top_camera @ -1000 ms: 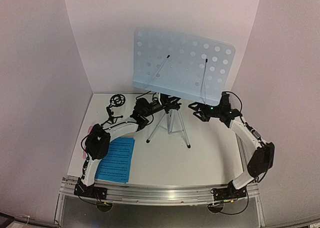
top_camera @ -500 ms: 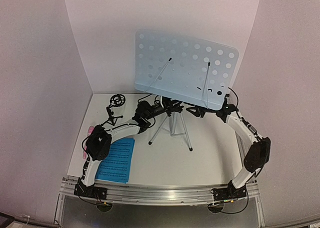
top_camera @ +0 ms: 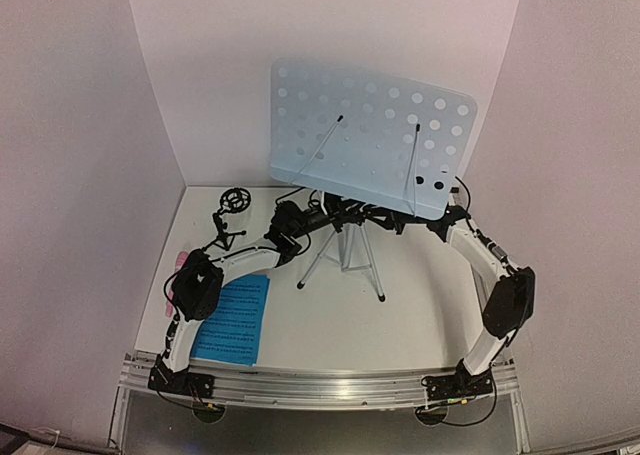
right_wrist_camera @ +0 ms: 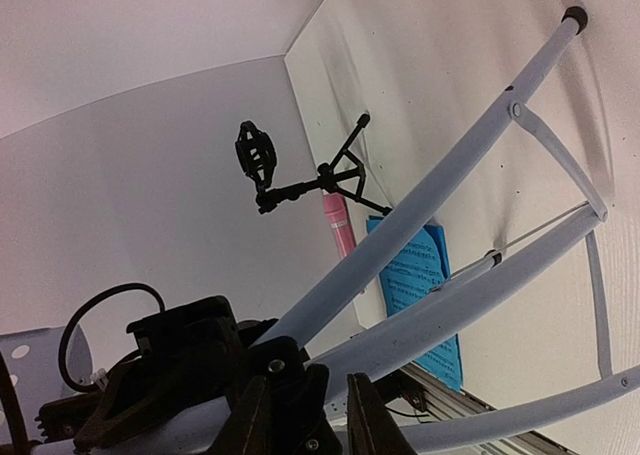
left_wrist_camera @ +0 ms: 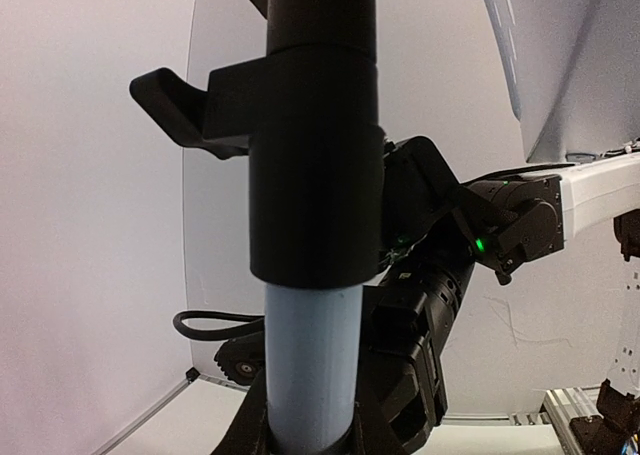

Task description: Pack up the instrument practice props

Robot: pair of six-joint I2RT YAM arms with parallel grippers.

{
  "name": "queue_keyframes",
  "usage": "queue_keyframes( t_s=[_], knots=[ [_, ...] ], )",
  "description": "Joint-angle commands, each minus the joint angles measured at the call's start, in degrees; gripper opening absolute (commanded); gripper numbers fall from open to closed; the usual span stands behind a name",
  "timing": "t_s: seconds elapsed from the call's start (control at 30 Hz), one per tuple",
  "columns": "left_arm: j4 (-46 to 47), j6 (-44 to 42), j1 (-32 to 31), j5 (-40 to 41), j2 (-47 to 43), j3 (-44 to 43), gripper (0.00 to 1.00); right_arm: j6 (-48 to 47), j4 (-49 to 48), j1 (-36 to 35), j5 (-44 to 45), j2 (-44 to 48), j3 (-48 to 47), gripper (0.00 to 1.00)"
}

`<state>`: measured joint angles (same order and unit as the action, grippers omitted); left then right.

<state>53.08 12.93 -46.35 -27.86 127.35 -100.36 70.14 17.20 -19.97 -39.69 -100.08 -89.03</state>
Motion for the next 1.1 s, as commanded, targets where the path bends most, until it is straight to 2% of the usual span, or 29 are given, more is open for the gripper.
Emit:
queue_keyframes(
  t_s=[0.0, 0.37, 0.6, 0.73, 0.87, 1.07],
  knots=[
    [0.85, 8.5, -0.59, 1.57, -3.54, -0.93, 0.0, -0.51, -1.03, -0.24, -2.2, -1.31, -1.91, 0.22],
    [1.4, 8.66, -0.5, 0.7, -3.68, -0.91, 0.0, 1.32, -1.06, -0.24, -3.65, 2.29, 1.41, 0.18],
    [0.82, 9.13, -0.24, 0.79, -3.86, -0.72, 0.0, 1.36, -1.25, -0.24, -4.64, 1.76, 1.49, 0.0],
    [0.14, 9.77, -0.03, 1.74, -3.87, -0.79, 0.0, -0.12, -1.52, -0.23, -5.18, 1.49, 1.33, 0.0],
    [-0.72, 10.87, 0.39, 2.01, -4.09, -1.06, 0.0, -5.95, -4.28, -0.2, -6.28, 1.71, 1.93, 0.0],
    [-1.63, 12.87, 0.59, 0.43, -4.48, -1.56, 0.0, -25.83, -13.21, -0.23, -10.0, 2.93, 5.96, 0.0]
  ],
)
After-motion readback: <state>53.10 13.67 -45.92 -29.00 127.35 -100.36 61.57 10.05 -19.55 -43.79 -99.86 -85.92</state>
